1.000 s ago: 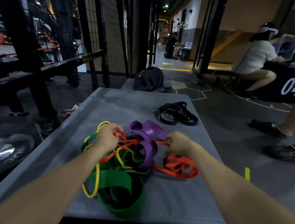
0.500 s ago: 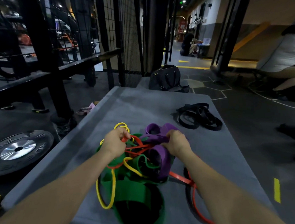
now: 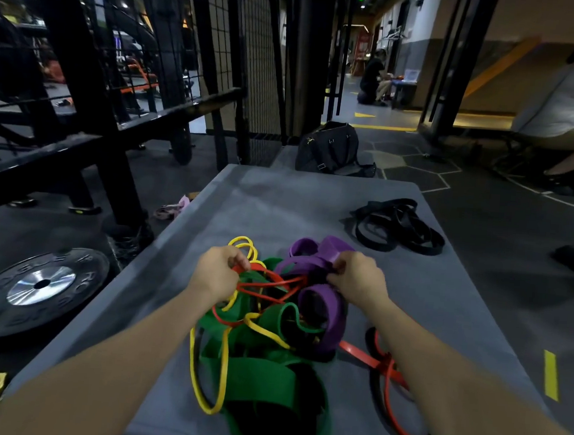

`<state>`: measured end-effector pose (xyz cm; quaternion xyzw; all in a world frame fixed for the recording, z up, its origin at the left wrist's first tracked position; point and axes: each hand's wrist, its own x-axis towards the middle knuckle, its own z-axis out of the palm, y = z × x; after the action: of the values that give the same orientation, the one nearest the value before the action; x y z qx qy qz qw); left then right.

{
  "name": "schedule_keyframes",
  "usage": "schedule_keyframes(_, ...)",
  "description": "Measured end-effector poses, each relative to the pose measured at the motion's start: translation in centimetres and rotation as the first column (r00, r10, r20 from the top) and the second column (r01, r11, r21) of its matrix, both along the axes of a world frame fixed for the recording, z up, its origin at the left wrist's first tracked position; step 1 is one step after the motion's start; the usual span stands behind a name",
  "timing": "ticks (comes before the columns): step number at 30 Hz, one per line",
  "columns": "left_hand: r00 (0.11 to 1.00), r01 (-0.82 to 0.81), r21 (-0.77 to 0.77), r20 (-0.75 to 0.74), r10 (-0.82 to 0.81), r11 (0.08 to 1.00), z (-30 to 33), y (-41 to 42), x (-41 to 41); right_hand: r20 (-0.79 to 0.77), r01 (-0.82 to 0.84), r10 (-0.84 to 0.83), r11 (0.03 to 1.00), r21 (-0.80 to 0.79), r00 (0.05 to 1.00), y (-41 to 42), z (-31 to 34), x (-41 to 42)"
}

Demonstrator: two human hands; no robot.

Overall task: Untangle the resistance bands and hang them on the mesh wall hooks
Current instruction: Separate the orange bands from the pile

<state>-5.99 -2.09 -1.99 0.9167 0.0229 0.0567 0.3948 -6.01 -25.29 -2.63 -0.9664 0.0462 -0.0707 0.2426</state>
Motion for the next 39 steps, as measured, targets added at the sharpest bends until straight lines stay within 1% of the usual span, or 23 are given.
schedule_keyframes(2, 1.0, 0.001, -0.014, -0.011, -0.002, 1.0, 0.2, 0.2, -0.1, 0.096, -0.086, 0.086, 0.996, 0.003, 0.992, 0.3, 0.8, -0.2)
schedule_keyframes(3, 1.0, 0.006, -0.012, -0.012, -0.006, 1.0, 0.3, 0.3, -0.3, 0.1, -0.165, 0.164, 0.986, 0.0, 0.981, 0.6, 1.1, -0.1)
schedule_keyframes(4, 1.0, 0.008, -0.008, -0.01, -0.008, 1.0, 0.4, 0.4, -0.5, 0.074, -0.256, 0.257, 0.966, -0.021, 0.963, 1.0, 1.4, 0.1)
schedule_keyframes(6, 1.0, 0.01, -0.006, -0.008, -0.01, 1.0, 0.3, 0.6, -1.0, -0.032, -0.415, 0.414, 0.906, -0.085, 0.91, 2.5, 1.5, 0.4)
schedule_keyframes(8, 1.0, 0.009, -0.015, -0.024, -0.009, 1.0, 0.0, 1.0, -1.3, -0.121, -0.499, 0.486, 0.855, -0.138, 0.866, 4.0, 1.0, 0.2)
schedule_keyframes(10, 0.999, 0.007, -0.04, -0.052, -0.009, 0.999, -0.2, 1.5, -1.5, -0.152, -0.526, 0.505, 0.836, -0.156, 0.849, 4.9, 0.3, 0.0)
schedule_keyframes(13, 0.998, 0.005, -0.073, -0.062, -0.009, 0.997, -0.2, 2.1, -1.6, -0.168, -0.504, 0.48, 0.848, -0.163, 0.861, 5.3, 0.0, -0.6)
schedule_keyframes(16, 0.999, 0.012, -0.062, -0.047, -0.014, 0.998, 0.1, 2.2, -1.6, -0.173, -0.473, 0.441, 0.838, -0.274, 0.881, 5.6, 0.1, -0.5)
schedule_keyframes(18, 0.999, 0.017, -0.046, -0.049, -0.019, 0.999, 0.1, 2.3, -1.4, -0.138, -0.443, 0.422, 0.831, -0.337, 0.896, 5.6, 0.3, -0.5)
schedule_keyframes(20, 0.999, 0.002, -0.043, -0.039, -0.003, 0.999, 0.1, 2.8, -1.1, -0.054, -0.354, 0.358, 0.874, -0.332, 0.932, 4.9, 0.8, -0.3)
schedule_keyframes(21, 0.999, -0.007, -0.03, -0.038, 0.006, 1.0, 0.1, 3.0, -1.0, 0.009, -0.288, 0.303, 0.916, -0.278, 0.953, 4.3, 1.4, -0.2)
schedule_keyframes(23, 0.999, -0.033, 0.012, -0.027, 0.033, 0.999, 0.2, 3.5, -0.9, 0.121, -0.154, 0.168, 0.981, -0.118, 0.978, 2.8, 2.6, -0.1)
schedule_keyframes(25, 0.999, -0.033, 0.065, -0.03, 0.035, 0.997, 0.4, 3.6, -1.1, 0.164, -0.103, 0.104, 0.995, -0.015, 0.981, 1.8, 3.5, 0.0)
schedule_keyframes(27, 0.998, -0.003, 0.118, -0.056, 0.01, 0.993, 0.5, 3.2, -1.3, 0.149, -0.086, 0.081, 0.996, 0.026, 0.985, 1.7, 3.8, -0.1)
schedule_keyframes(29, 0.996, 0.038, 0.164, -0.089, -0.024, 0.986, 0.7, 2.9, -1.4, 0.116, -0.058, 0.044, 0.991, 0.121, 0.992, 2.0, 3.3, -0.1)
schedule_keyframes(31, 0.99, 0.072, 0.176, -0.129, -0.05, 0.982, 1.1, 2.9, -1.2, 0.094, -0.023, 0.004, 0.98, 0.199, 0.996, 2.2, 2.7, 0.2)
schedule_keyframes(32, 0.989, 0.072, 0.162, -0.136, -0.05, 0.984, 1.3, 2.9, -1.0, 0.071, -0.044, 0.03, 0.979, 0.2, 0.997, 2.4, 2.4, 0.4)
schedule_keyframes(34, 0.997, -0.006, 0.121, -0.075, 0.015, 0.993, 1.7, 2.8, -0.5, 0.001, -0.182, 0.184, 0.97, 0.16, 0.983, 2.6, 2.3, 0.6)
schedule_keyframes(36, 0.987, -0.147, 0.075, 0.083, 0.141, 0.986, 2.1, 1.9, 0.2, -0.027, -0.264, 0.27, 0.955, 0.136, 0.962, 2.4, 2.7, 0.5)
schedule_keyframes(37, 0.969, -0.19, 0.04, 0.165, 0.181, 0.981, 2.3, 1.1, 0.5, -0.025, -0.265, 0.272, 0.953, 0.144, 0.962, 1.8, 2.7, 0.7)
schedule_keyframes(39, 0.942, -0.173, -0.011, 0.291, 0.169, 0.985, 2.8, -1.5, 1.2, -0.012, -0.2, 0.205, 0.965, 0.169, 0.979, -0.1, 2.3, 1.0)
